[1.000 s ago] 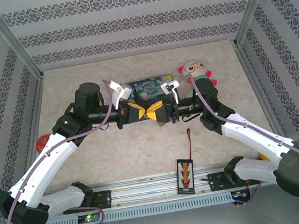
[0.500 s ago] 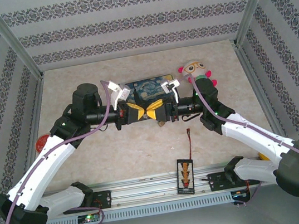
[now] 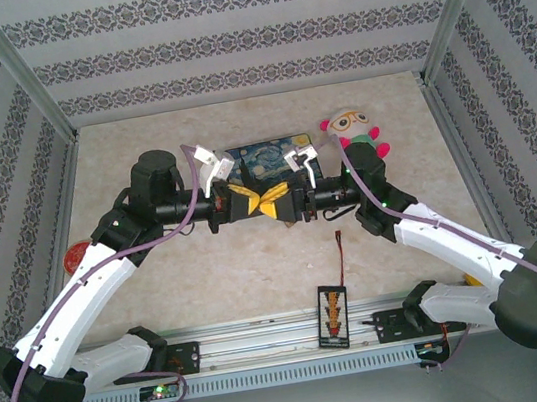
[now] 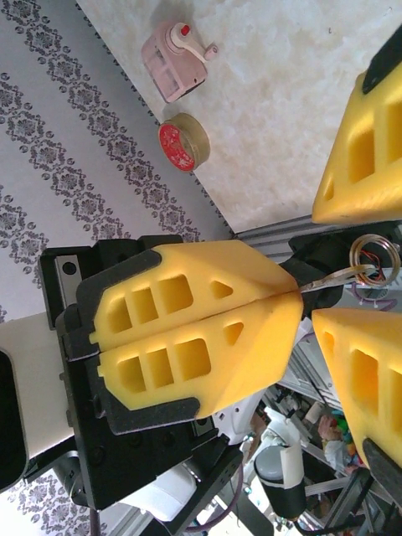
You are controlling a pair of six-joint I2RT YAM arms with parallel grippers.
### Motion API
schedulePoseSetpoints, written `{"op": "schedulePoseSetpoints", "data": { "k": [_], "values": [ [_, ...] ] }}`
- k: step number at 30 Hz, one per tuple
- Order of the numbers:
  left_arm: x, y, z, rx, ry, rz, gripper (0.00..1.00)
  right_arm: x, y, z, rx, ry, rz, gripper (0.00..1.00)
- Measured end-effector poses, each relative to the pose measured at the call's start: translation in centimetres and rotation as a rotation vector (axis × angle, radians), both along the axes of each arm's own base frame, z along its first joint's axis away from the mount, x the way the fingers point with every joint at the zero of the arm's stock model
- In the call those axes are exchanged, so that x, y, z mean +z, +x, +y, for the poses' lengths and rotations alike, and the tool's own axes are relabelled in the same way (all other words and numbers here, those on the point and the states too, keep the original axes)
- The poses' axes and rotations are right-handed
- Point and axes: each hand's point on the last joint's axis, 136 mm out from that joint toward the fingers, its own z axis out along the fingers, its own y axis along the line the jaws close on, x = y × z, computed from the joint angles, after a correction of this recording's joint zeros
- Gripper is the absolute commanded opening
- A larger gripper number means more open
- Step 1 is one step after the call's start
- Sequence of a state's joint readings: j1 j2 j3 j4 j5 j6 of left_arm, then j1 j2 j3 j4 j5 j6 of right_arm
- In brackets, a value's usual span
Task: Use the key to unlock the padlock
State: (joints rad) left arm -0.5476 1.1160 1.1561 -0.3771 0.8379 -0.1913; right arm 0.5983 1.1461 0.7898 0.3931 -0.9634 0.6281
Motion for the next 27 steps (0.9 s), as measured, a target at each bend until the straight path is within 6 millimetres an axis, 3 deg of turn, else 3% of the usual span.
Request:
{"op": "schedulePoseSetpoints", "data": {
  "k": [12, 21, 27],
  "values": [
    [-0.02, 0.03, 0.04, 0.009, -0.009, 0.004, 0.0, -0.27, -0.14, 0.1, 0.016, -0.004, 0.008, 0.27],
    [-0.05, 0.17, 0.08, 0.017, -0.007, 0.002, 0.0, -0.26, -0.24, 0.1, 0.023, -0.004, 0.003, 0.16],
    [-0.09, 0.32, 0.22, 0.031, -0.003, -0.003, 0.0, -0.25, -0.3, 0.1, 0.026, -0.004, -0.001, 0.03]
  ]
}}
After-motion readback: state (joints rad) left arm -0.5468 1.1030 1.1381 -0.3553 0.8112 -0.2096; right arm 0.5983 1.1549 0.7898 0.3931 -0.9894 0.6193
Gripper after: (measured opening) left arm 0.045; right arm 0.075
